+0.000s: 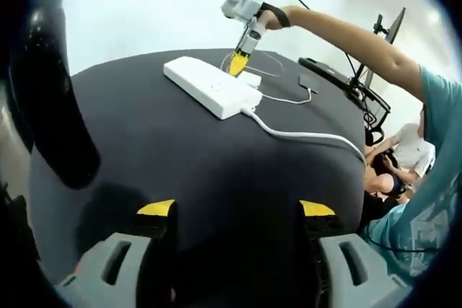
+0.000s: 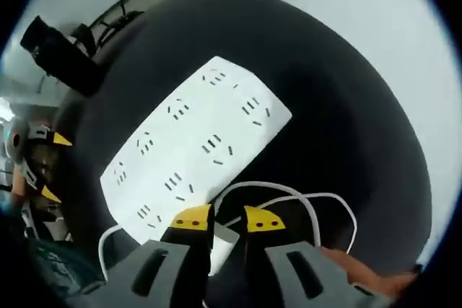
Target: Connect the charging cable to the phone, plug the charger into the socket, and turn on the power strip switch to charge the phone.
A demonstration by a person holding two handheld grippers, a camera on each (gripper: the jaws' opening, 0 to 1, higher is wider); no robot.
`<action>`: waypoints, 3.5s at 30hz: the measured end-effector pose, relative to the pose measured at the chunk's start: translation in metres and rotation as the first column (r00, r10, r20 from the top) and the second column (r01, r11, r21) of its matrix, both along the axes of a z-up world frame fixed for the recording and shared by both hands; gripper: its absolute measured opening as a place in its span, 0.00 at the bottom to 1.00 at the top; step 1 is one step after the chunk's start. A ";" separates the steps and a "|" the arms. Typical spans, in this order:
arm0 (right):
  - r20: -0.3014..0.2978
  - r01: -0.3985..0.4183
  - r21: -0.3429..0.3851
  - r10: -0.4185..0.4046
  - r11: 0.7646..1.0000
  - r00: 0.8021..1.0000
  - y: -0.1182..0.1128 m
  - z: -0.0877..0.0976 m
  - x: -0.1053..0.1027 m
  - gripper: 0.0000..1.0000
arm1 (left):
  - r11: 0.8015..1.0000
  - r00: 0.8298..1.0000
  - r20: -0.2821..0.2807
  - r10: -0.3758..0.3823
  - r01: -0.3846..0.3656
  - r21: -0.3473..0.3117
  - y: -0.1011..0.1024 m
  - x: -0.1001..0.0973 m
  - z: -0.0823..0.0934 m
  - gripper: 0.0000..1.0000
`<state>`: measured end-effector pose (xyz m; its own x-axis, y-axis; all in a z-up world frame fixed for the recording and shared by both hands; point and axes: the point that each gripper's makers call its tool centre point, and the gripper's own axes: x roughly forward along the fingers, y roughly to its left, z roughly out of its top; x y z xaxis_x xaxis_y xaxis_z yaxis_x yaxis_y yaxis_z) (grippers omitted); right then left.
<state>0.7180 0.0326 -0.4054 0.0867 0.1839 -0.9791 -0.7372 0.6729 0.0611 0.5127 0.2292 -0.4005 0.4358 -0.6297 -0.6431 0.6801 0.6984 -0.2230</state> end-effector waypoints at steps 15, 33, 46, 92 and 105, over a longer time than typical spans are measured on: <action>0.012 -0.097 -0.154 0.100 0.983 0.995 0.002 -0.022 -0.040 0.09 | 1.000 1.000 -0.006 -0.001 0.001 -0.002 -0.005 0.003 -0.004 0.61; 0.205 0.107 0.188 -0.146 0.976 0.968 -0.026 0.029 -0.029 0.02 | 1.000 1.000 0.010 -0.011 0.011 -0.013 -0.013 0.000 0.000 0.59; 0.381 0.223 0.628 -0.544 0.745 0.747 -0.037 0.111 -0.017 0.02 | 0.999 0.998 0.043 -0.040 0.041 -0.008 -0.023 -0.001 0.008 0.58; 0.243 0.397 0.828 -0.890 0.397 0.386 0.005 0.094 -0.048 0.02 | 0.991 0.989 0.094 -0.111 0.118 -0.064 -0.022 -0.008 0.013 0.57; 0.415 0.330 0.771 -0.823 0.544 0.386 0.015 0.095 -0.047 0.02 | 0.990 0.989 0.092 -0.120 0.126 -0.065 -0.028 -0.005 0.015 0.56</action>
